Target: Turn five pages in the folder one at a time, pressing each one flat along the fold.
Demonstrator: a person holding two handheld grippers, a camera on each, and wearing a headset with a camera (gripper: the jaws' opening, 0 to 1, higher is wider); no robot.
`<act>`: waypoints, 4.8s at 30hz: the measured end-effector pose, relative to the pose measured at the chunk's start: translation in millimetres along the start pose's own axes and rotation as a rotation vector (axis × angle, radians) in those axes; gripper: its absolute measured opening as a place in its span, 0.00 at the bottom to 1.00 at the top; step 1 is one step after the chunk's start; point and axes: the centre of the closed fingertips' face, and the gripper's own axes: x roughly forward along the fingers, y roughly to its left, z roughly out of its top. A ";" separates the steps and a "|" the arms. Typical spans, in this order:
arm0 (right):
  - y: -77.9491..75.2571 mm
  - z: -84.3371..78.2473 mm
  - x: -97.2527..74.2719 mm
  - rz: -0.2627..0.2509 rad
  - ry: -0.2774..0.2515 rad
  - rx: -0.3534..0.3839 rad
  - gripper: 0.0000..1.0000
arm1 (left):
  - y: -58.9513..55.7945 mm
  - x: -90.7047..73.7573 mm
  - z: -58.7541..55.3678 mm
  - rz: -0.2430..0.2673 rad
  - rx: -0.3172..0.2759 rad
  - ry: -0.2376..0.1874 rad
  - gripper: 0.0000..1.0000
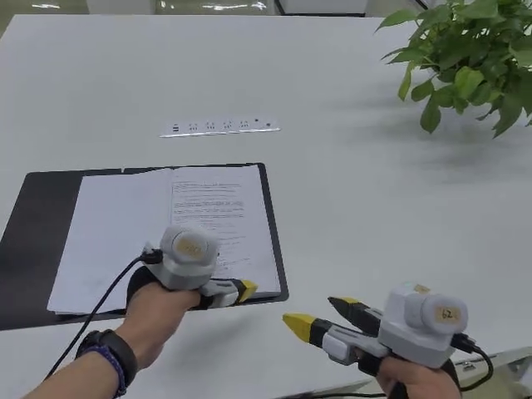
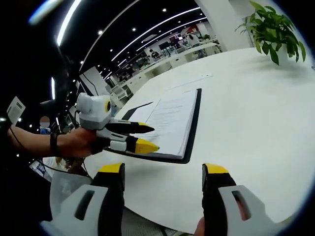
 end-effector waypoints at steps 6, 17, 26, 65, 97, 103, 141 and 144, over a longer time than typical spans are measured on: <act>-1.6 -1.3 -3.7 0.001 0.005 0.004 0.62 | -4.1 12.8 -1.4 0.012 0.004 0.000 0.54; -8.3 -5.7 -5.0 0.002 0.018 0.027 0.60 | 0.0 19.7 -9.2 0.055 0.088 0.018 0.50; -8.0 -2.4 1.2 0.015 0.028 0.018 0.58 | -0.3 21.6 -10.9 0.072 0.147 0.010 0.50; -17.2 13.4 16.4 0.032 0.007 0.045 0.53 | 19.2 13.8 -0.2 0.062 -0.066 -0.058 0.06; -9.1 70.8 137.3 0.179 -0.037 0.202 0.46 | 25.5 -5.9 13.5 0.064 -0.112 -0.121 0.04; -2.5 72.2 140.5 0.190 -0.046 0.222 0.42 | 26.3 -11.8 18.5 0.063 -0.111 -0.131 0.05; 20.3 44.2 127.0 0.227 -0.025 0.233 0.00 | 23.9 -99.7 -9.7 0.180 -0.065 -0.082 0.42; 18.6 47.1 126.5 0.218 -0.034 0.258 0.00 | 25.8 -106.6 -9.9 0.191 -0.065 -0.088 0.43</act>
